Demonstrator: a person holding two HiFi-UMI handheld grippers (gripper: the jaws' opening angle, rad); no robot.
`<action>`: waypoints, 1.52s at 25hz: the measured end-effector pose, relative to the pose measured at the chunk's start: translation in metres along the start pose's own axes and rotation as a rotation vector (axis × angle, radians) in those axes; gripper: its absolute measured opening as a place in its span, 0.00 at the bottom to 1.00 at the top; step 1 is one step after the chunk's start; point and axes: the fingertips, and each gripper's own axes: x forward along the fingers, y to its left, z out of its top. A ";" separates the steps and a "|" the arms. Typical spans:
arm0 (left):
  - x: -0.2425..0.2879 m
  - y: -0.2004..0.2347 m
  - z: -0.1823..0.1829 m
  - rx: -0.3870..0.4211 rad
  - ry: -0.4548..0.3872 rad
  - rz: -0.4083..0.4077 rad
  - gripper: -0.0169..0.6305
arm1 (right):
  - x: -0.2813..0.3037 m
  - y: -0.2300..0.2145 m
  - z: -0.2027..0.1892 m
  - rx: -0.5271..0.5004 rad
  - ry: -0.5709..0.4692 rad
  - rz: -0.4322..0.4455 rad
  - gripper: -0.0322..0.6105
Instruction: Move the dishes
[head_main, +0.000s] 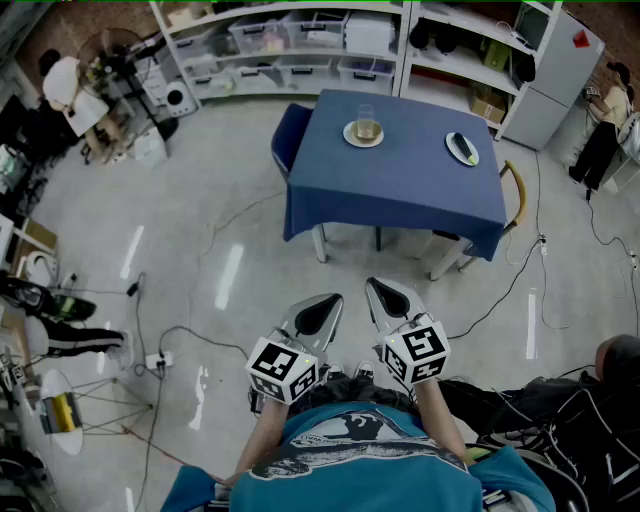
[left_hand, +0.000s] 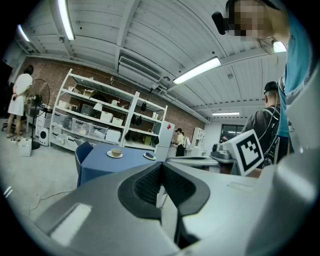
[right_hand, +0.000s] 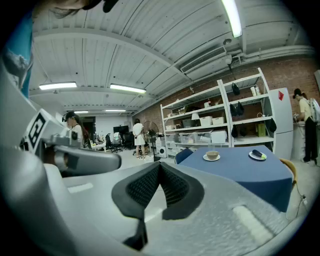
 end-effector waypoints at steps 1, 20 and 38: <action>-0.001 0.001 0.003 -0.002 -0.003 0.002 0.05 | 0.007 0.001 0.014 -0.004 -0.025 0.006 0.05; -0.001 0.032 0.008 -0.011 -0.002 -0.002 0.05 | 0.027 -0.005 0.006 0.049 0.005 -0.009 0.05; 0.003 0.048 -0.010 -0.002 0.048 -0.073 0.05 | 0.039 -0.011 -0.012 0.070 0.036 -0.081 0.05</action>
